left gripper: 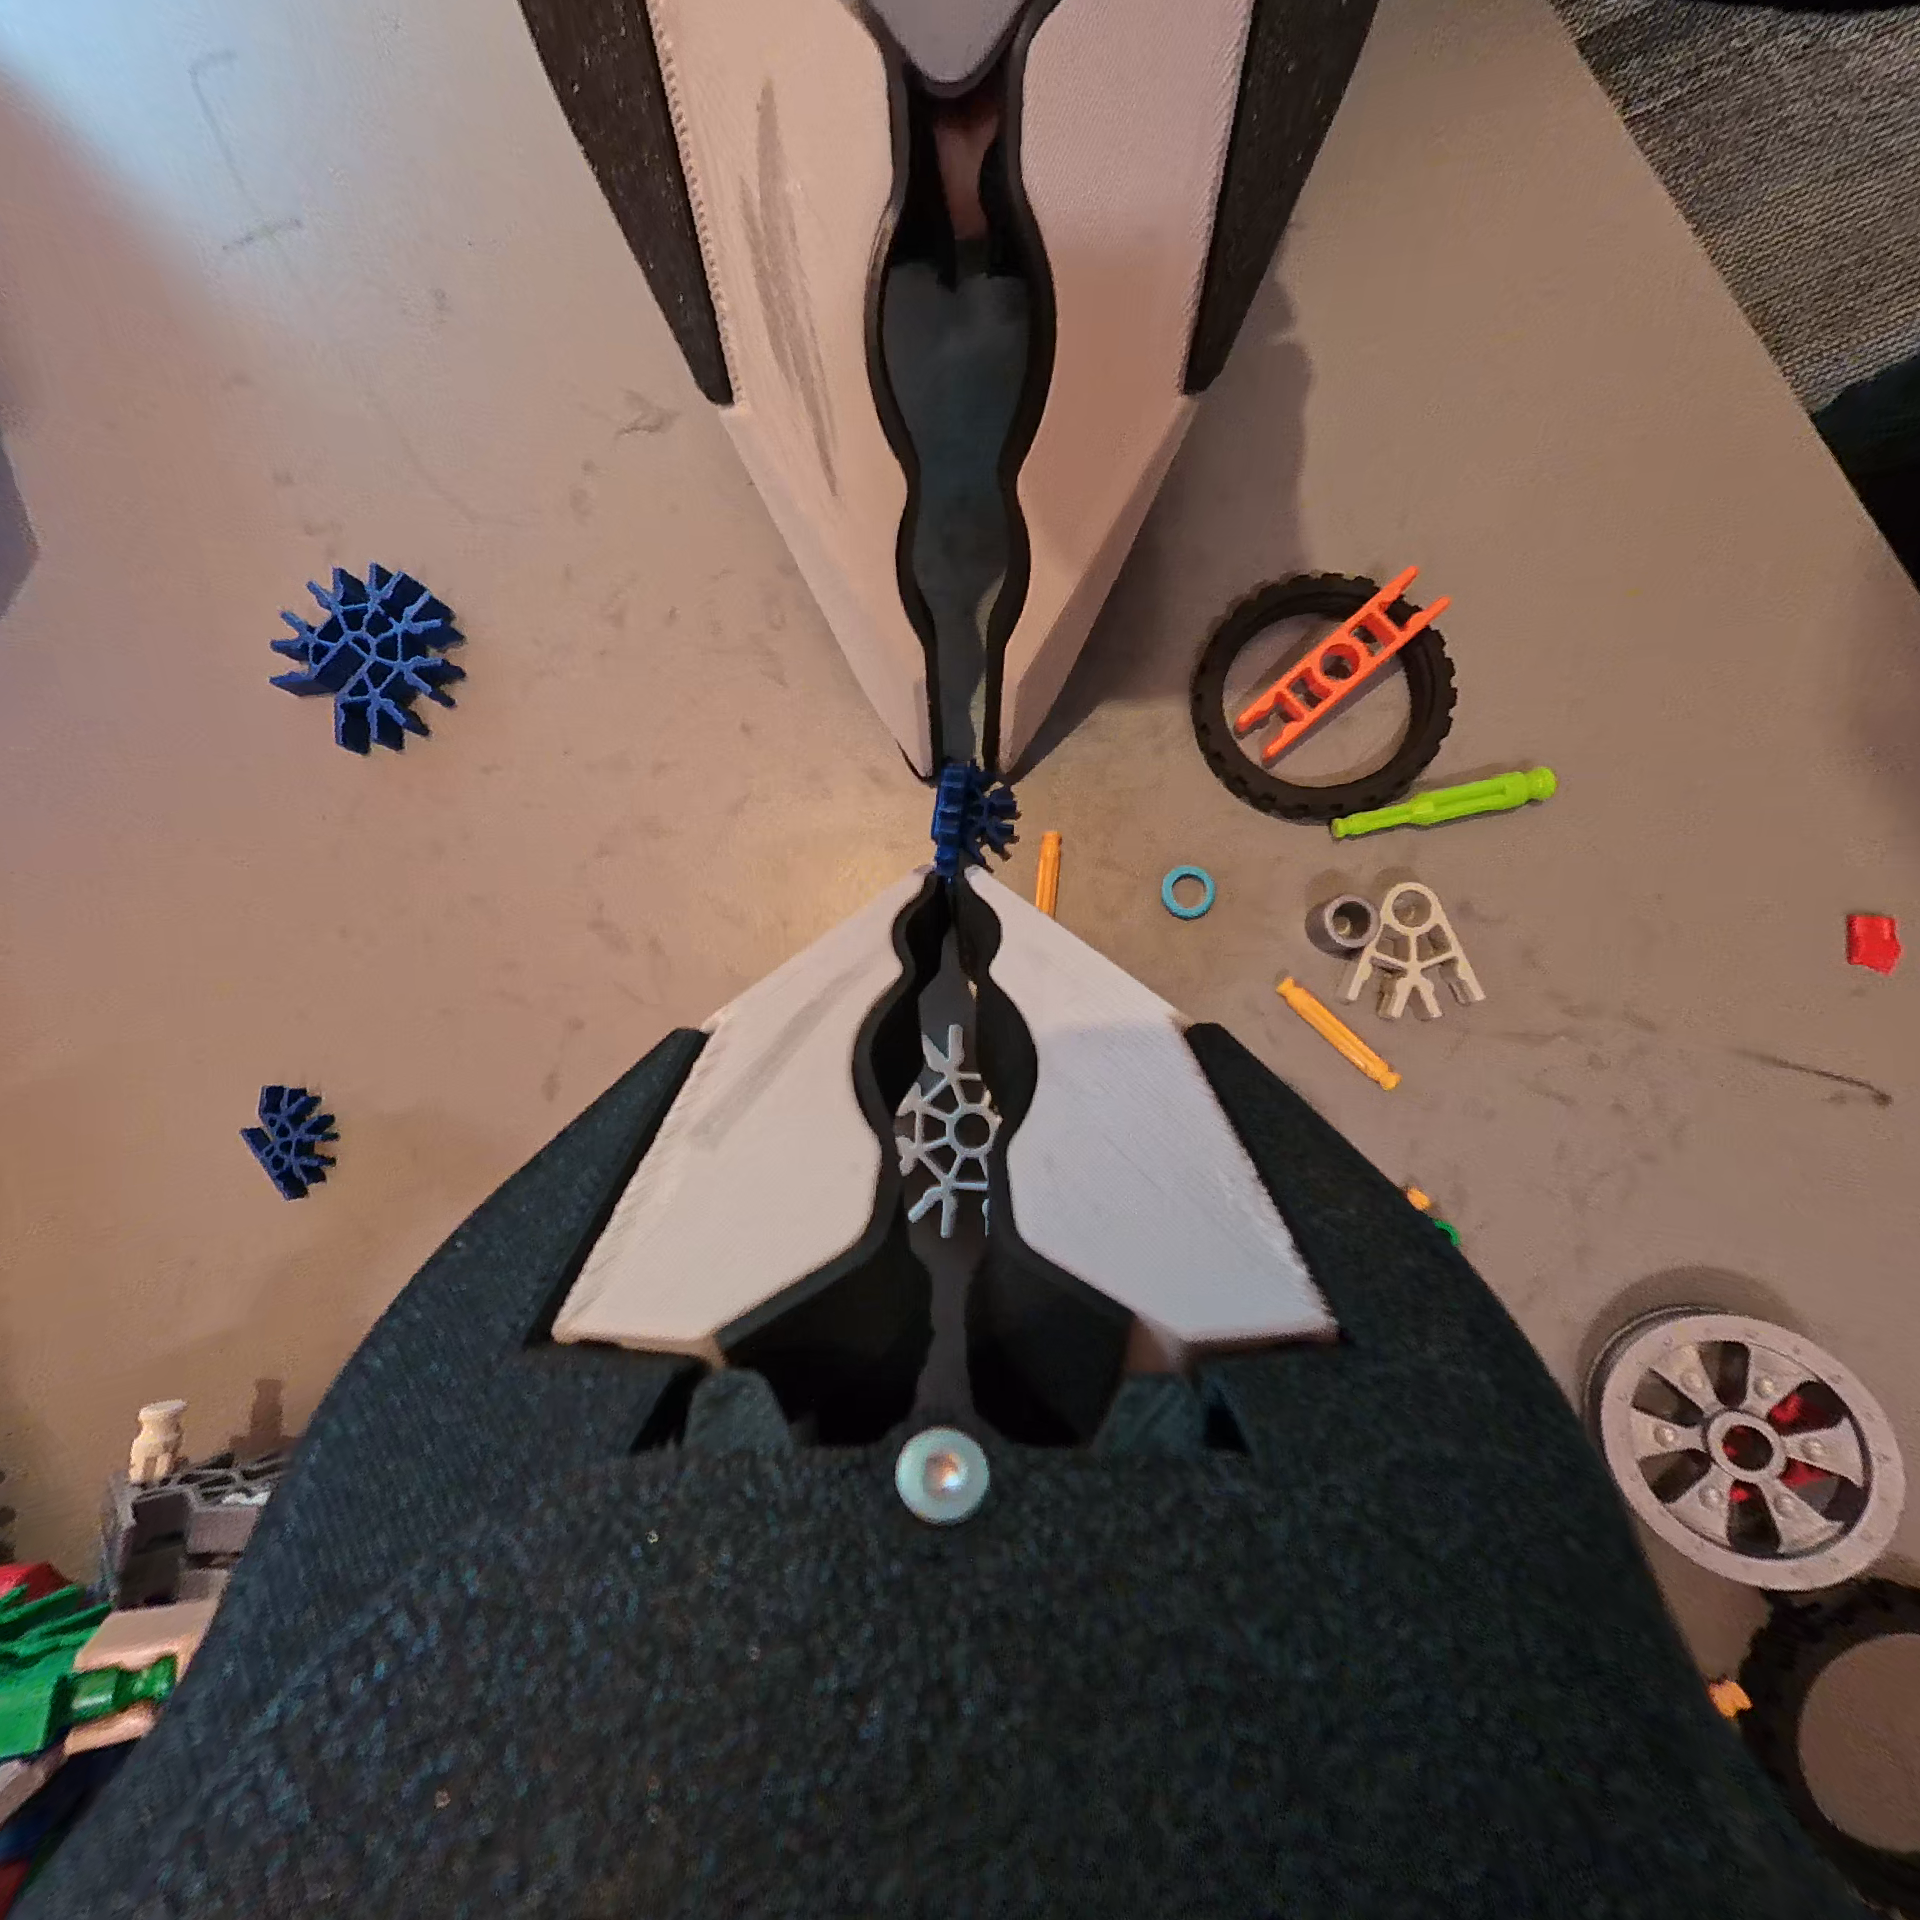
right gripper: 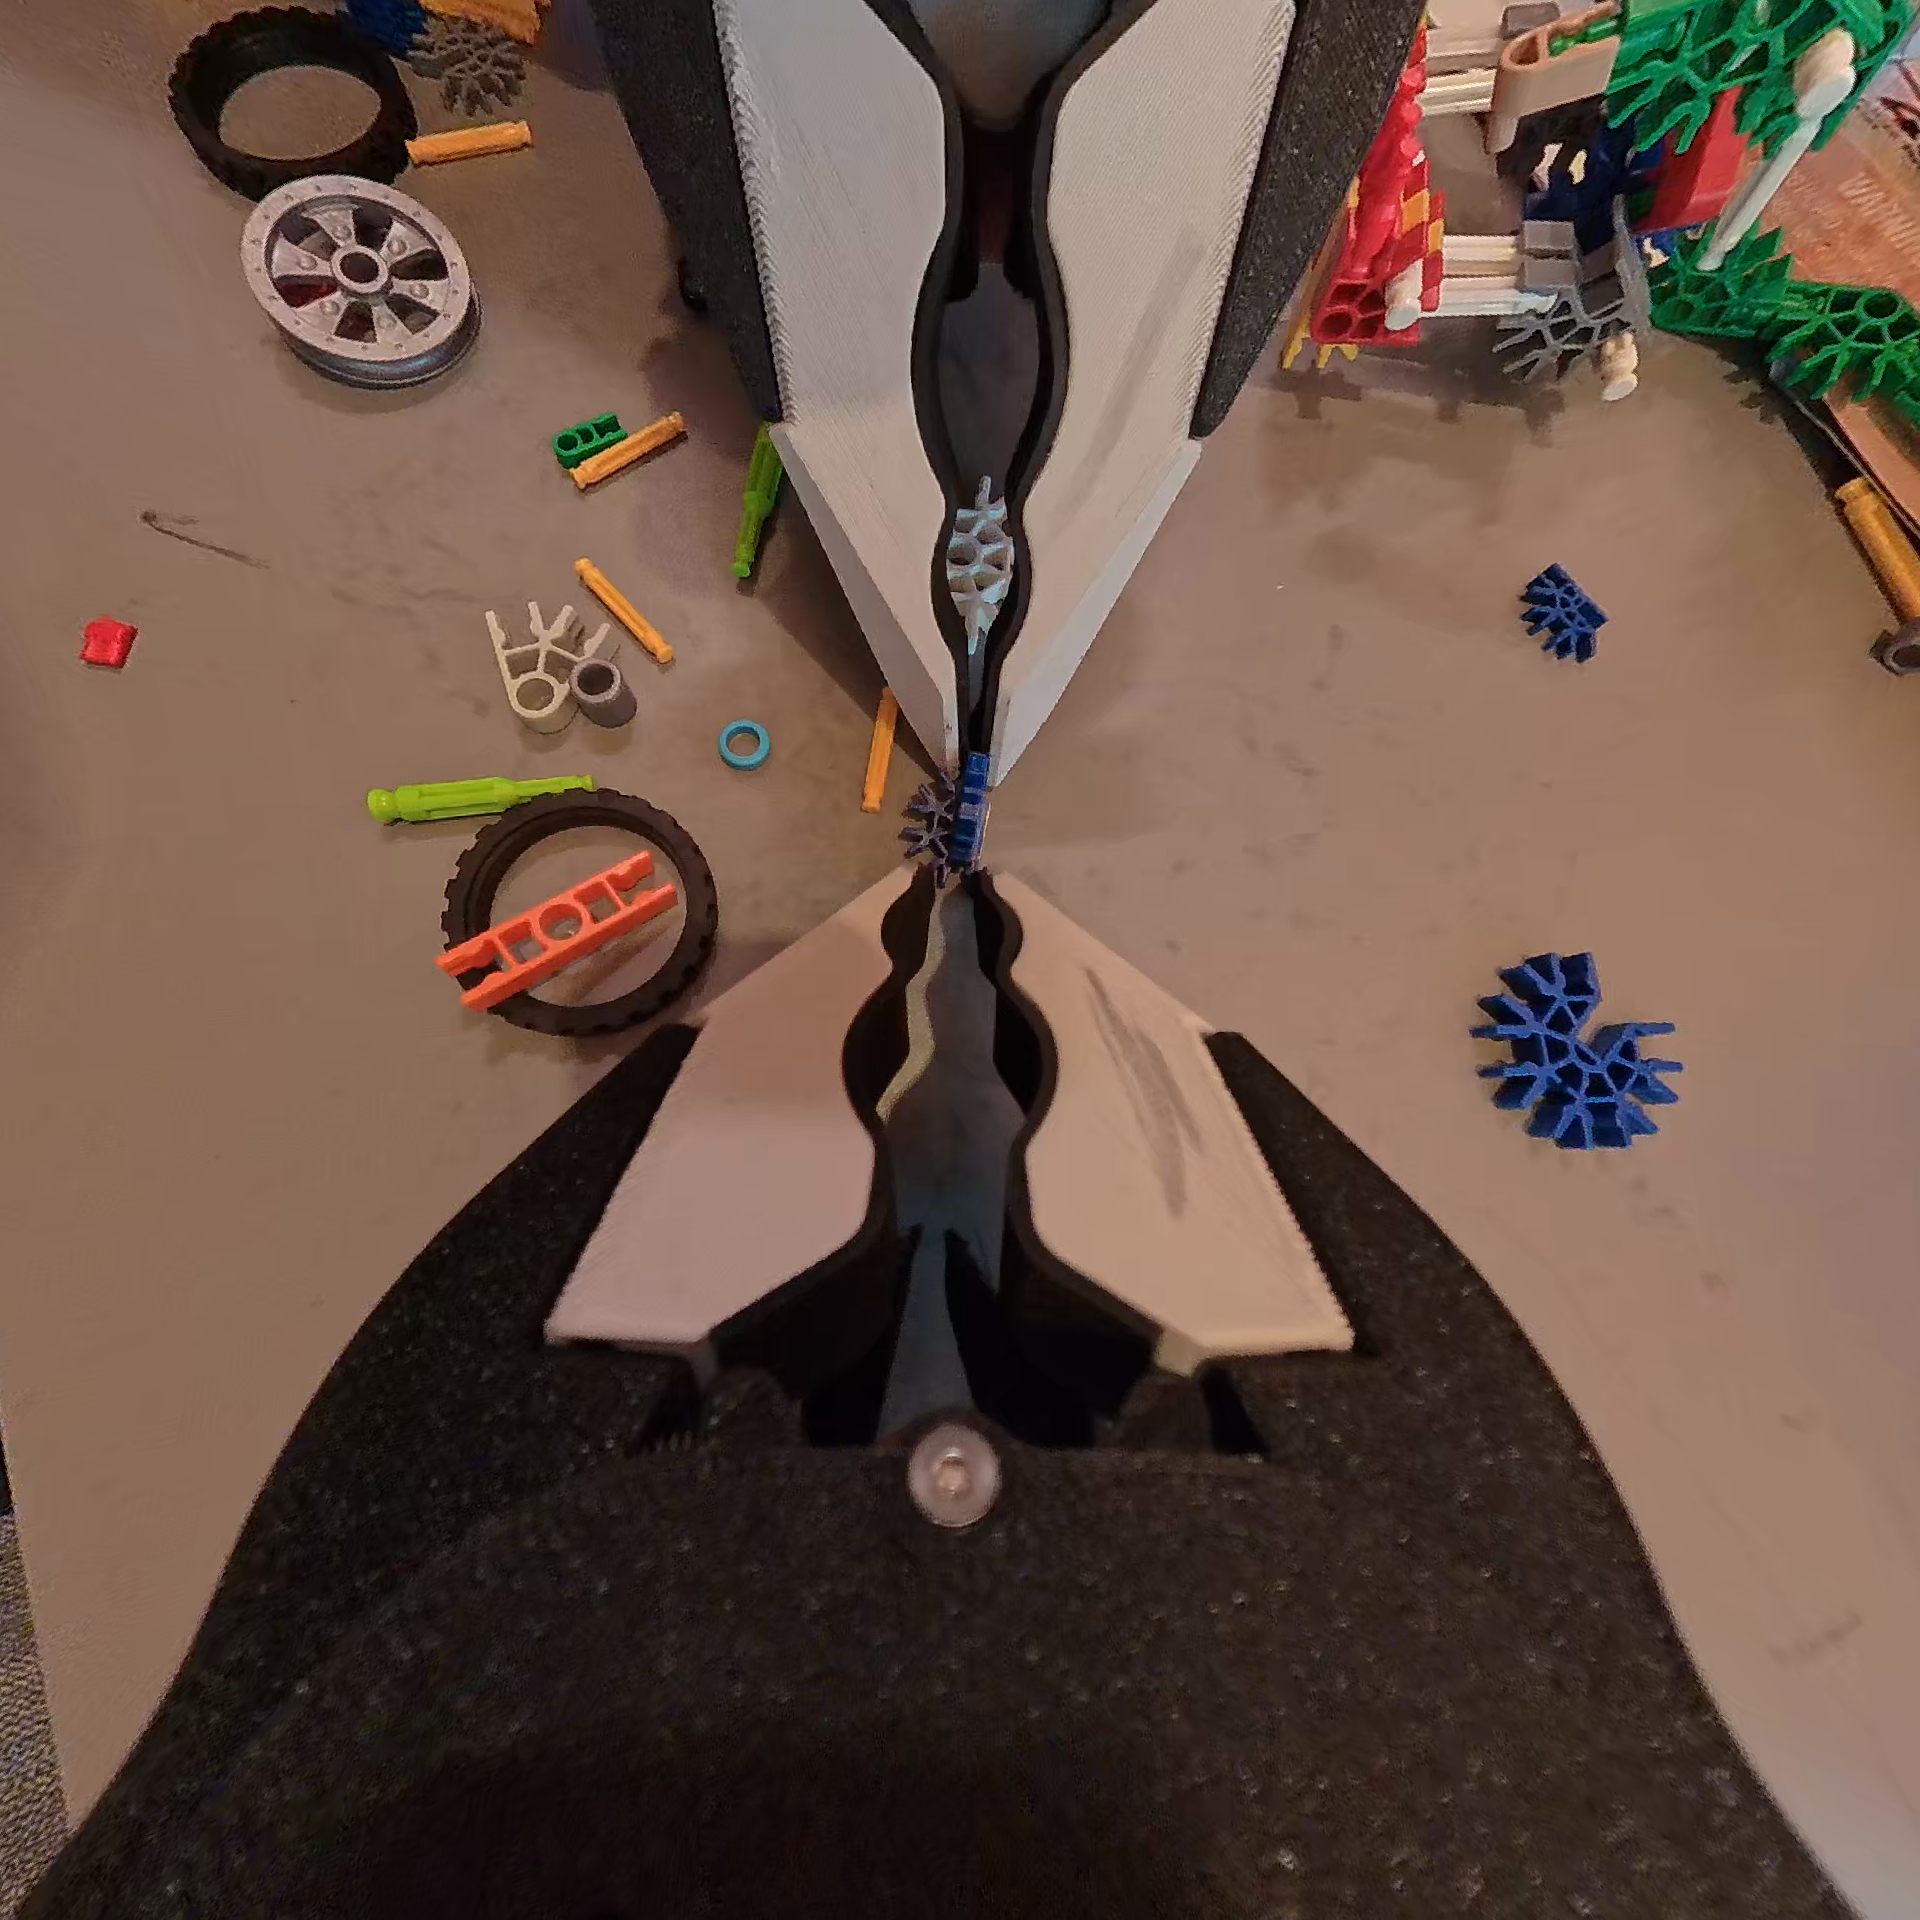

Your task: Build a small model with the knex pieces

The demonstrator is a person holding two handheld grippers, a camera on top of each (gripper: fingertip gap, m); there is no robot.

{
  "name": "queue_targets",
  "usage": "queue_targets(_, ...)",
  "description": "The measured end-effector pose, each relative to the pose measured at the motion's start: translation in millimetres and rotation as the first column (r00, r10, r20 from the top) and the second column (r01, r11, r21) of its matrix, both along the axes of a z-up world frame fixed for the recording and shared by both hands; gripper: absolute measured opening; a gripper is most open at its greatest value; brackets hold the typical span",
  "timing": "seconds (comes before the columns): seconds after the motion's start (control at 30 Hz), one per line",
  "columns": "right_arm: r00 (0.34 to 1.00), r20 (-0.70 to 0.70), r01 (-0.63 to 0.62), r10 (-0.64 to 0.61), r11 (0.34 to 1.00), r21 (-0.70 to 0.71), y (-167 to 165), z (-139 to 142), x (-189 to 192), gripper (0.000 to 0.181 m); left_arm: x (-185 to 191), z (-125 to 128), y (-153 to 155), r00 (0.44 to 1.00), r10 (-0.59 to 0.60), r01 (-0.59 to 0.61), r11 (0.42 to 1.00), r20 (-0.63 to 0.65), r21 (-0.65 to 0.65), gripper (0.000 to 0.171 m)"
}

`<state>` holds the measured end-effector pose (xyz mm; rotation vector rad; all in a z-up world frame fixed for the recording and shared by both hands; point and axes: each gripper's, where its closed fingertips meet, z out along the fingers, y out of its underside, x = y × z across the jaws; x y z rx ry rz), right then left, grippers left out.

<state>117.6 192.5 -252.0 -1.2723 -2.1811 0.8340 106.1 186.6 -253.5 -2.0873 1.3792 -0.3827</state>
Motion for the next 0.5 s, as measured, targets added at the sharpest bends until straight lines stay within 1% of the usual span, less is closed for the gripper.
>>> queue_targets(0.5, 1.0, 0.011, -0.007, 0.008, 1.0, -0.02, -1.8, 0.2, -0.3, 0.006, 3.4, 0.3, 0.1, 1.0, -0.004, 0.004, 1.0, -0.02, 0.016, 0.0)
